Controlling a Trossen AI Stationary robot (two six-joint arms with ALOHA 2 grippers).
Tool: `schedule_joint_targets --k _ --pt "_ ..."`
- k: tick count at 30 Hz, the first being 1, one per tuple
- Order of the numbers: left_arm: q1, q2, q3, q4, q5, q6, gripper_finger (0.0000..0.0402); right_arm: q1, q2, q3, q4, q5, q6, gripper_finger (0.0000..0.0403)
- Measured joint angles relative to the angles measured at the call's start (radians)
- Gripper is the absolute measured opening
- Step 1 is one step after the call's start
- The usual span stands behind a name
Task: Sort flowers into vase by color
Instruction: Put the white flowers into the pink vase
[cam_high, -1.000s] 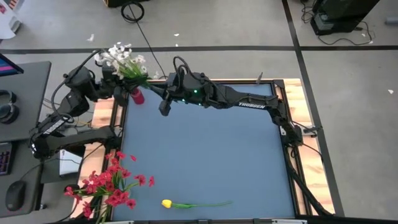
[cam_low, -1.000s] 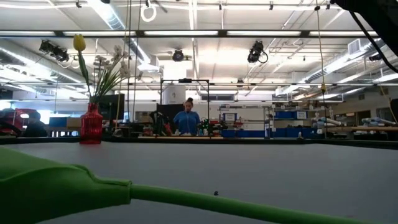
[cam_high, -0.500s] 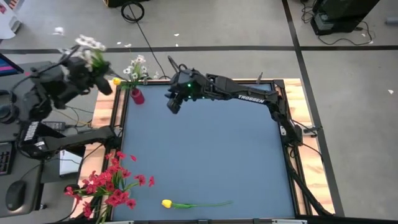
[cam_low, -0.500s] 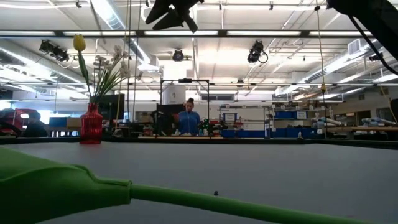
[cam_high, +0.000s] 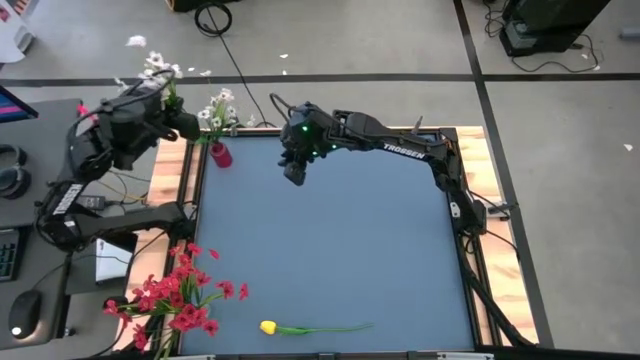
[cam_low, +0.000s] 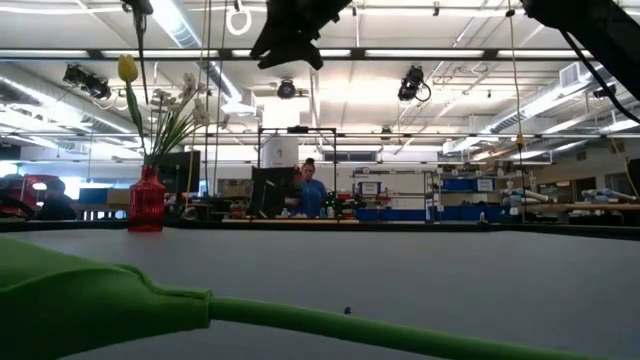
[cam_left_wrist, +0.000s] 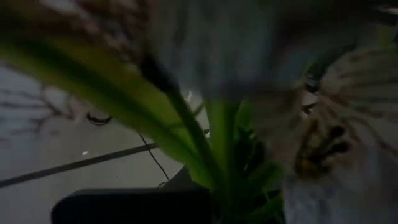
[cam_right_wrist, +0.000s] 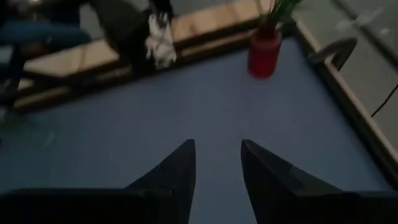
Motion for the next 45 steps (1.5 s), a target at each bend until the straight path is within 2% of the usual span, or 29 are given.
schedule_joint_targets --k 4,9,16,23,26,36,41,45 --pt "0.011 0.001 0.001 0.000 -0.025 -0.015 0.0010 -0.007 0.000 0.000 -0.053 -0.050 -0.043 0.0137" --pt "0.057 0.018 0.002 -0.009 -0.042 -0.037 0.0010 -0.016 0.000 0.000 -0.034 -0.052 -0.061 0.0137" --pt "0.154 0.139 0.002 0.010 -0.047 -0.003 0.0010 -0.042 0.000 0.000 -0.005 -0.051 -0.059 0.0137" --pt "0.292 0.216 0.002 0.014 0.049 -0.076 0.0012 -0.072 0.000 0.000 -0.008 -0.058 -0.065 0.0137" --pt "0.314 0.215 -0.007 0.014 0.054 -0.079 0.0013 -0.083 0.000 0.000 -0.008 -0.058 -0.063 0.0137" --pt "0.311 0.006 -0.347 0.240 0.090 -0.152 0.0016 -0.107 0.000 0.000 -0.009 -0.062 -0.091 0.0137" --pt "0.311 -0.067 -0.444 0.319 0.099 -0.153 0.0016 -0.118 0.000 0.000 -0.009 -0.089 -0.095 0.0137" --pt "0.311 -0.072 -0.484 0.346 0.109 -0.140 0.0017 -0.129 0.000 0.000 -0.005 -0.094 -0.100 0.0137"
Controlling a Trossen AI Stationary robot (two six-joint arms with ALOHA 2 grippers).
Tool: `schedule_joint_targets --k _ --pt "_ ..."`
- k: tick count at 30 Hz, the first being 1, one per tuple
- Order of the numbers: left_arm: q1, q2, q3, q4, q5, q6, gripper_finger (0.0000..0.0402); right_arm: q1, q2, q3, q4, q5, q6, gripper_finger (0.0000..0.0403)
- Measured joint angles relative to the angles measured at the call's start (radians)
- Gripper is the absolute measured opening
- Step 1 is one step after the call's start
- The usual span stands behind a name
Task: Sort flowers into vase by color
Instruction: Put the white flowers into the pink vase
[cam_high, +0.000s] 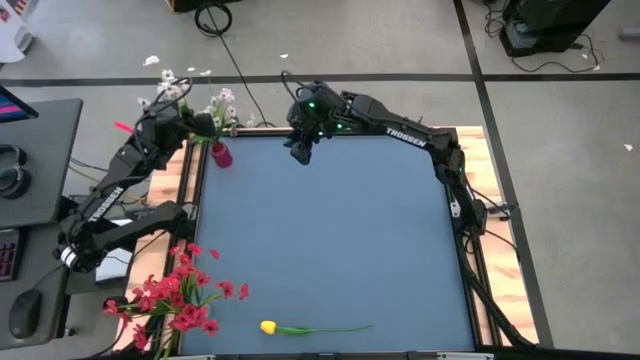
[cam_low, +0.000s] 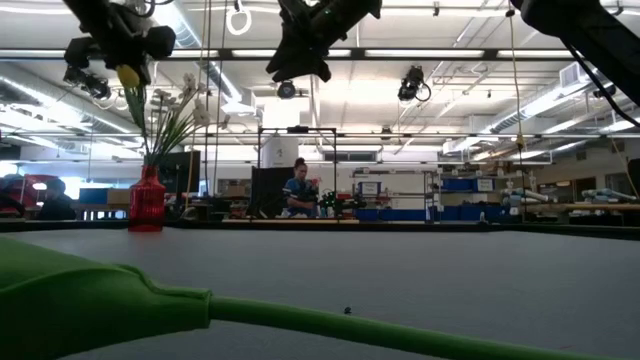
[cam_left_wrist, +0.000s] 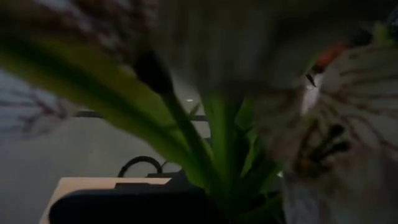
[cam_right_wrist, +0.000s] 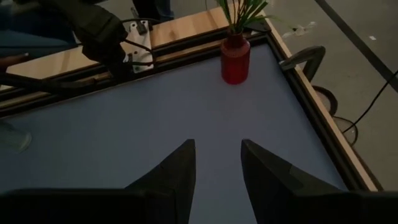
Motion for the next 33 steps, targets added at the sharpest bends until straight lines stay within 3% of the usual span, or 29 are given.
schedule_joint_targets --k 10,33 --pt "0.000 0.014 -0.036 0.048 0.041 0.030 0.0018 -0.015 0.000 0.000 0.008 -0.001 0.005 0.0137" --pt "0.000 0.054 0.017 -0.047 0.075 0.085 0.0018 -0.006 0.000 0.000 0.083 -0.034 0.007 0.0137"
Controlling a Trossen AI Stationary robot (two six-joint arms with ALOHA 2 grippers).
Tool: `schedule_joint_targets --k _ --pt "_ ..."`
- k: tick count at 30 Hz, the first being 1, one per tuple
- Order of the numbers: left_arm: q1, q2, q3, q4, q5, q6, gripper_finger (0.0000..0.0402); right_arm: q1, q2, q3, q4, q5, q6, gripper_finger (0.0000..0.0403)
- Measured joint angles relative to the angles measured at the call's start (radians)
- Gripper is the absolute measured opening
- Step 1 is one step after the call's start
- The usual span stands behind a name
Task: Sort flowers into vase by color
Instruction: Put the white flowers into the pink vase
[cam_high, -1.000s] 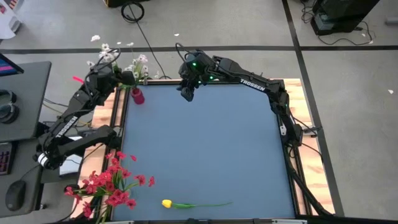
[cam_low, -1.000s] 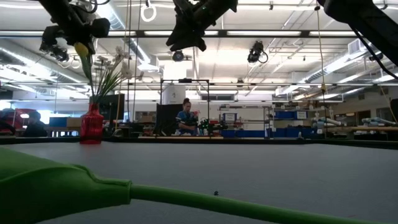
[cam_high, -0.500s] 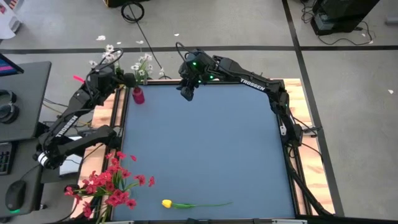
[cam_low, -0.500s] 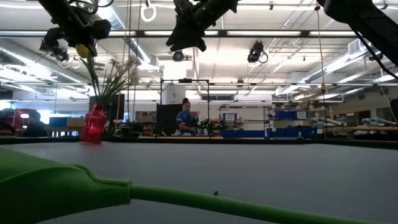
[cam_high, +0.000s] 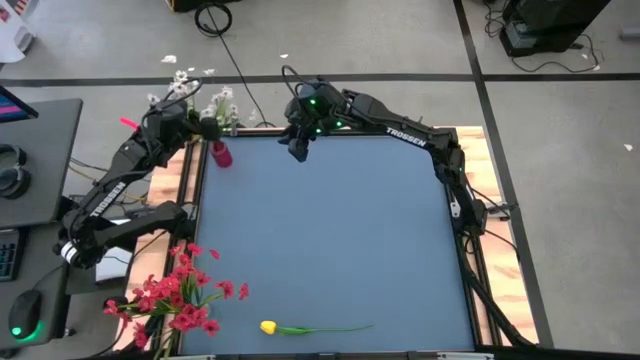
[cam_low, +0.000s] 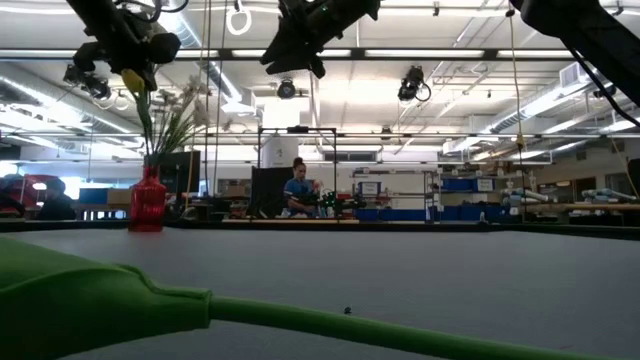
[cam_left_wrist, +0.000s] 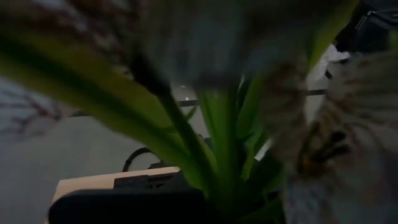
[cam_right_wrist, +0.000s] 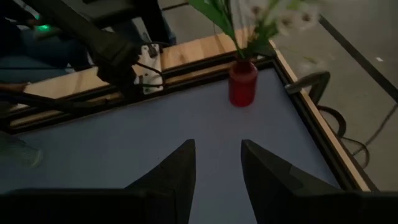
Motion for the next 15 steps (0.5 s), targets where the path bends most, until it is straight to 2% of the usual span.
schedule_joint_targets --k 5,15 --pt "0.000 0.046 0.000 -0.003 0.000 0.002 0.0018 0.004 0.000 0.000 0.013 -0.008 0.010 0.0137" --pt "0.000 0.017 0.000 -0.066 0.028 -0.016 0.0018 0.018 0.000 0.000 0.012 -0.008 0.010 0.0137"
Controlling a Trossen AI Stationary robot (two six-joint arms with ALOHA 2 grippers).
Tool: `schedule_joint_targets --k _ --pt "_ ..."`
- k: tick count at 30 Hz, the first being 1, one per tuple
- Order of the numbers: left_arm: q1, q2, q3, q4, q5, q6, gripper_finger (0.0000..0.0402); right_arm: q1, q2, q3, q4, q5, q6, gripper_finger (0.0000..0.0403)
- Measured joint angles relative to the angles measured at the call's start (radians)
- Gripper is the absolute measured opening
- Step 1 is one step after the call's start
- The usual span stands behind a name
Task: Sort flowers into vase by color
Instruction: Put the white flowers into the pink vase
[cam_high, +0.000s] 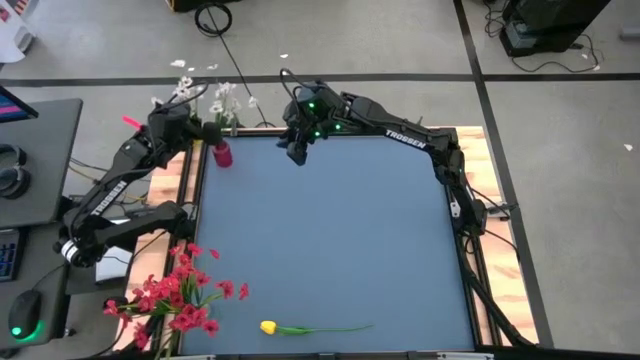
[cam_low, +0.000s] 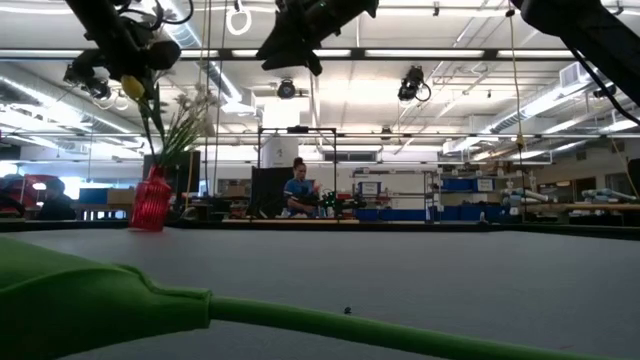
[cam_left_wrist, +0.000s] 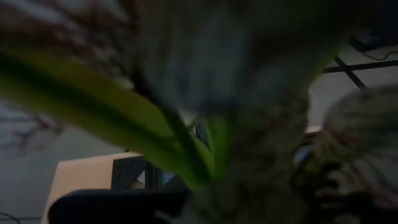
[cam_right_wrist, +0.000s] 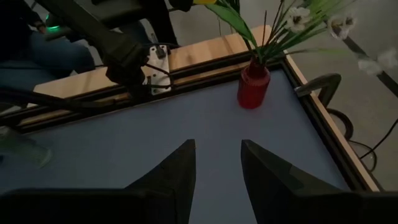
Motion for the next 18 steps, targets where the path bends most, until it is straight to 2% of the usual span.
schedule_joint_targets --k 7,12,18 --pt "0.000 -0.009 0.087 -0.114 0.005 0.010 0.0018 0.000 0.000 0.000 0.001 0.000 -0.001 0.0137" --pt "0.001 0.002 0.097 -0.108 0.004 0.024 0.0018 0.003 0.000 0.000 0.042 -0.024 0.000 0.0137" --pt "0.001 0.072 0.097 -0.090 0.002 0.049 0.0018 0.009 0.000 0.000 0.065 -0.030 0.006 0.0137"
